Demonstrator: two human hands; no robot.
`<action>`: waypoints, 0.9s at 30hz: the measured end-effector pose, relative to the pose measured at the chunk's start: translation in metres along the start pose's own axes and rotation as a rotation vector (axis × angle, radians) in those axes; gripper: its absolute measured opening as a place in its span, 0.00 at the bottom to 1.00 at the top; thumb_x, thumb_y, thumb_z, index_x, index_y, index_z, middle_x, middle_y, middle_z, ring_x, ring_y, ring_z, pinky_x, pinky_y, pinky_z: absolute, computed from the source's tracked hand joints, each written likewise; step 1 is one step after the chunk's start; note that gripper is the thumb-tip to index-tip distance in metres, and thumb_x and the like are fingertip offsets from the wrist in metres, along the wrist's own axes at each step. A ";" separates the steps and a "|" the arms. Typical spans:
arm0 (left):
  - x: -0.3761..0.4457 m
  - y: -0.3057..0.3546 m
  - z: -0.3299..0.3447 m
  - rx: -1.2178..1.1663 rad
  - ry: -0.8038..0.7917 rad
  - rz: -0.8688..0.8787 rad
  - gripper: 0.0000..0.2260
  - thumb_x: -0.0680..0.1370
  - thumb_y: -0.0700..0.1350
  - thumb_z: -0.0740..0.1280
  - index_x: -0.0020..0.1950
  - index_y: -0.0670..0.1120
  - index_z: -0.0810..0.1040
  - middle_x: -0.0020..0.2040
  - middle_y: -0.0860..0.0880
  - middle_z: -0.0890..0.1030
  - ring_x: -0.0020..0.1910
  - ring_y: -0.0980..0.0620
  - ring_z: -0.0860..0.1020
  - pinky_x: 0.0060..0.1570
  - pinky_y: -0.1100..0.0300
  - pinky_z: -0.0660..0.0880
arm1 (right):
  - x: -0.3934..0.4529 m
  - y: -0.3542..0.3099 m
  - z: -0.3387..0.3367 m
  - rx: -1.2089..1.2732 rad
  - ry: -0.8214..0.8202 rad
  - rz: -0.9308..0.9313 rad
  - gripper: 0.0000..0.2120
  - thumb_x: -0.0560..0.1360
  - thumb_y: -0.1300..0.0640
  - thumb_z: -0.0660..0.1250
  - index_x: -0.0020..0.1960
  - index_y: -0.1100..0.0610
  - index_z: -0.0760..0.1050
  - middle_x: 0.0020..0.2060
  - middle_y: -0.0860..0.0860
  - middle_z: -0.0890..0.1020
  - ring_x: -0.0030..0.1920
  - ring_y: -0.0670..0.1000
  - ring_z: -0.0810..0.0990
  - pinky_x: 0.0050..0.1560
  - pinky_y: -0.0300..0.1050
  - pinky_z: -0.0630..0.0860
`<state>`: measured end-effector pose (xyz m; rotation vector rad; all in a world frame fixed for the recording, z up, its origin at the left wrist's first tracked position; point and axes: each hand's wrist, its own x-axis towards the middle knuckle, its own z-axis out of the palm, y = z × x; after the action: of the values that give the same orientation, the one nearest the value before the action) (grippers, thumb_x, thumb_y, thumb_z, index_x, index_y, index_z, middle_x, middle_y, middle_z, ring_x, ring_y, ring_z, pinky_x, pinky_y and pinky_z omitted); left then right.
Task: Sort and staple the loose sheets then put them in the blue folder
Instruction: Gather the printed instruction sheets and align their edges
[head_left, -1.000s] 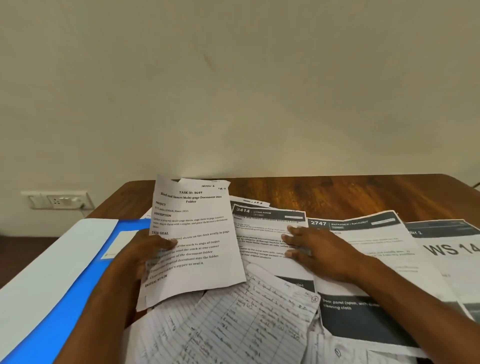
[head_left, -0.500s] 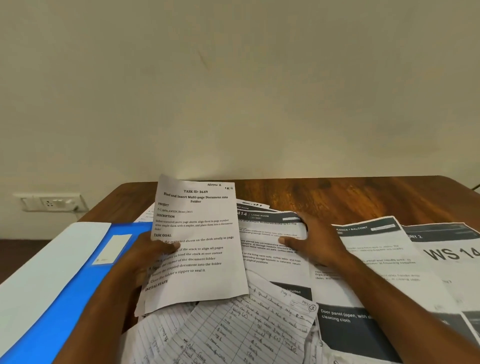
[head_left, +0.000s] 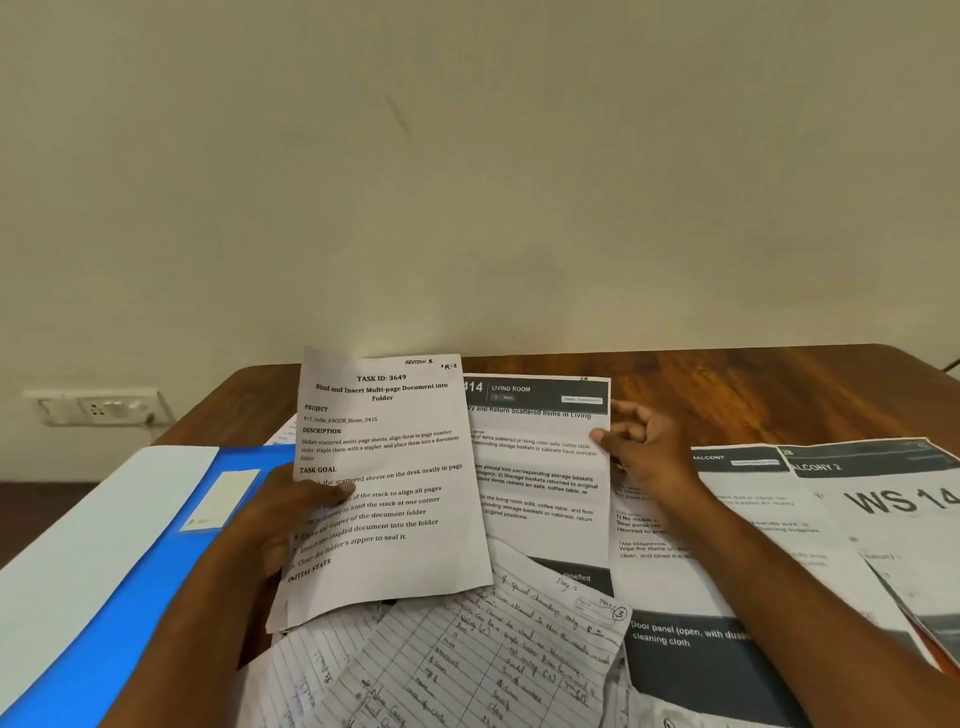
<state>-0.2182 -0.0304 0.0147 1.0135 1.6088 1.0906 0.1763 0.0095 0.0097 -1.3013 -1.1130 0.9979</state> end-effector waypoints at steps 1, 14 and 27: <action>0.000 0.000 0.000 0.000 0.004 0.007 0.14 0.74 0.36 0.77 0.58 0.43 0.82 0.48 0.42 0.88 0.49 0.38 0.86 0.53 0.40 0.82 | 0.000 0.000 -0.001 0.009 -0.002 0.005 0.20 0.77 0.65 0.74 0.67 0.56 0.76 0.45 0.51 0.89 0.46 0.53 0.89 0.46 0.51 0.83; -0.016 0.012 0.008 -0.144 -0.078 0.065 0.21 0.71 0.36 0.79 0.62 0.40 0.80 0.53 0.38 0.87 0.53 0.33 0.85 0.62 0.32 0.78 | -0.008 -0.020 -0.001 0.176 0.035 0.082 0.10 0.79 0.64 0.71 0.60 0.57 0.81 0.46 0.52 0.89 0.45 0.53 0.89 0.50 0.57 0.86; -0.058 0.053 0.063 -0.299 -0.256 0.092 0.16 0.76 0.35 0.72 0.64 0.38 0.78 0.53 0.35 0.86 0.50 0.34 0.86 0.48 0.41 0.84 | -0.038 -0.122 -0.003 0.445 -0.180 -0.136 0.05 0.80 0.64 0.67 0.53 0.57 0.80 0.48 0.57 0.88 0.41 0.52 0.85 0.42 0.48 0.82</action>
<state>-0.1366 -0.0575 0.0666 0.9872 1.1653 1.1710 0.1645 -0.0337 0.1290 -0.7816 -1.0226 1.1957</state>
